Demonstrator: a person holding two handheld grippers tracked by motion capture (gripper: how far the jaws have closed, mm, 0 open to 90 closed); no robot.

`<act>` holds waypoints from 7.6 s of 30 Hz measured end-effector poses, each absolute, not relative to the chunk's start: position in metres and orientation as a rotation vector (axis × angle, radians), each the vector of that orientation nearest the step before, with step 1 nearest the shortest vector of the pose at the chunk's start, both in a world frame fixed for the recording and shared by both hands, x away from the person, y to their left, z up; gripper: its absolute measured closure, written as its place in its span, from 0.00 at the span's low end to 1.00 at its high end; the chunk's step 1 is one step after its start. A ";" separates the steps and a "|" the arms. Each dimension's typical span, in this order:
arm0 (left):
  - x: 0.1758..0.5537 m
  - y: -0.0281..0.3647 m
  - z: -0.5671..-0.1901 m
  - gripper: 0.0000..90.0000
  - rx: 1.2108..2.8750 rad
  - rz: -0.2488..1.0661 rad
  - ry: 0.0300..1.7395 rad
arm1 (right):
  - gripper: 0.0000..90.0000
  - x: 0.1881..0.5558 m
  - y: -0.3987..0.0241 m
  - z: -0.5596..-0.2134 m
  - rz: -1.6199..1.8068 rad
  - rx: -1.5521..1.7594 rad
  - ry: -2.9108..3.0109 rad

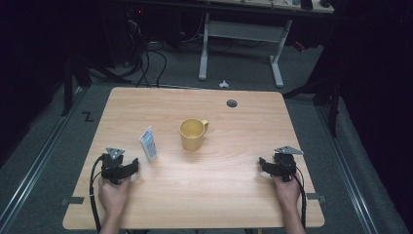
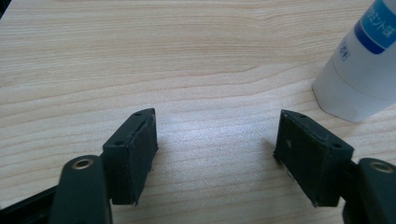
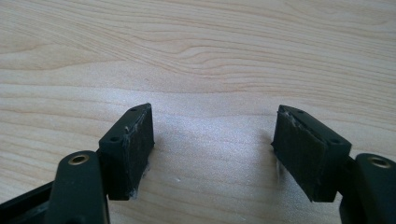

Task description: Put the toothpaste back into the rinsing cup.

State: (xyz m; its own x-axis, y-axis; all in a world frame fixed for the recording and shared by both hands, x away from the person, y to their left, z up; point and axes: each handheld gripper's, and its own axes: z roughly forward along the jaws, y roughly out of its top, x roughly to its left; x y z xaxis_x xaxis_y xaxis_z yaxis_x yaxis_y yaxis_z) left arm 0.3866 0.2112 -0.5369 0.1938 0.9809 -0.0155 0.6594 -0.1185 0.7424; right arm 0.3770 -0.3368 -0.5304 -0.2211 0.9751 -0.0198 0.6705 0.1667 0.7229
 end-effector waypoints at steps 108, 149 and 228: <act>0.382 0.165 -0.488 0.42 1.867 0.541 1.266 | 0.32 0.377 -0.337 -0.530 0.820 1.551 1.961; 0.401 0.159 -0.498 0.59 1.833 0.560 1.294 | 0.32 0.377 -0.337 -0.530 0.818 1.552 1.961; 0.395 0.145 -0.455 0.70 1.881 0.489 1.119 | 0.32 0.377 -0.337 -0.530 0.820 1.553 1.960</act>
State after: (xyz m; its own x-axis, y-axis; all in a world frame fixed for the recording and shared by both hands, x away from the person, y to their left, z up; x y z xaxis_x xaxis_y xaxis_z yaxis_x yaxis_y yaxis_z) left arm 0.3952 0.1452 -0.4549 0.5189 0.8497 -0.0935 0.5083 -0.2187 0.8330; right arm 0.3768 -0.3371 -0.5304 -0.2211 0.9751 -0.0192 0.6709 0.1664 0.7227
